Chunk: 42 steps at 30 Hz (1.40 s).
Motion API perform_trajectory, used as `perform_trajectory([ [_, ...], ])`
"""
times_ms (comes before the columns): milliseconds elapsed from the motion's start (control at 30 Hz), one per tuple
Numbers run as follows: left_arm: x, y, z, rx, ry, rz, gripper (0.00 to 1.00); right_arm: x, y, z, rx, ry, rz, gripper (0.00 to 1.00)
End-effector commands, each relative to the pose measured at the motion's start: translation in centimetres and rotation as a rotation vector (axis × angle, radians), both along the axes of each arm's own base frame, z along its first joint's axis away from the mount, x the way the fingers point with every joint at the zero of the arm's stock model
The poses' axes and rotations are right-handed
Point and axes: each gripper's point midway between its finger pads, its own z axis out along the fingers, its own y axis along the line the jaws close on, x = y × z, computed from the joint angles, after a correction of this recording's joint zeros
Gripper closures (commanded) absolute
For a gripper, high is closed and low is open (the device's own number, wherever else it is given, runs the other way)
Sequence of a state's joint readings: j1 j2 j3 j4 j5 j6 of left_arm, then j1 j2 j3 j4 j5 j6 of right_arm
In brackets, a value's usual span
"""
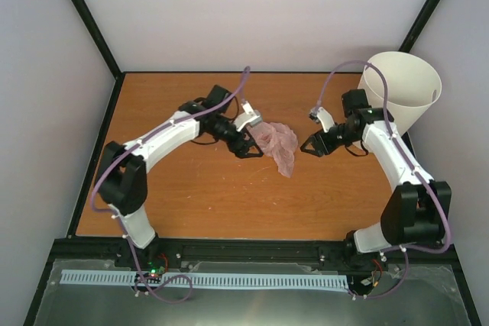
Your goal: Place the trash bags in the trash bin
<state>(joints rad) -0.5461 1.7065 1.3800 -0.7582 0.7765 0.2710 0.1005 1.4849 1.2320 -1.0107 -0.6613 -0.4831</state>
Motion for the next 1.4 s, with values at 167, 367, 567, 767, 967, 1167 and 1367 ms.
perform_trajectory([
  [167, 8.2, -8.1, -2.1, 0.059, -0.037, 0.261, 0.17, -2.6, -1.9, -1.0, -0.068, -0.054, -0.033, 0.43],
  [367, 9.3, -10.2, -4.6, 0.128, -0.105, 0.254, 0.42, -2.7, -2.2, -2.4, -0.089, -0.029, -0.034, 0.4],
  [567, 9.1, -8.1, -4.1, 0.187, -0.185, 0.228, 0.99, -1.6, -1.9, -2.9, -0.079, -0.022, -0.036, 0.4],
  [767, 5.3, -6.3, 4.1, -0.061, -0.138, 0.039, 0.99, -0.2, -1.7, -3.8, -0.081, -0.015, -0.031, 0.4],
  [967, 2.6, -2.6, 3.7, -0.019, -0.077, -0.001, 0.99, 2.1, -0.7, -5.7, -0.096, 0.017, -0.053, 0.37],
  [1167, 0.9, -0.3, 3.2, -0.01, -0.057, 0.032, 0.99, 4.0, 0.8, -7.1, -0.114, 0.055, -0.03, 0.28],
  [1367, -0.1, 0.9, 1.9, 0.038, -0.055, 0.036, 0.99, 2.2, 5.7, -5.1, -0.038, 0.041, 0.078, 0.29],
])
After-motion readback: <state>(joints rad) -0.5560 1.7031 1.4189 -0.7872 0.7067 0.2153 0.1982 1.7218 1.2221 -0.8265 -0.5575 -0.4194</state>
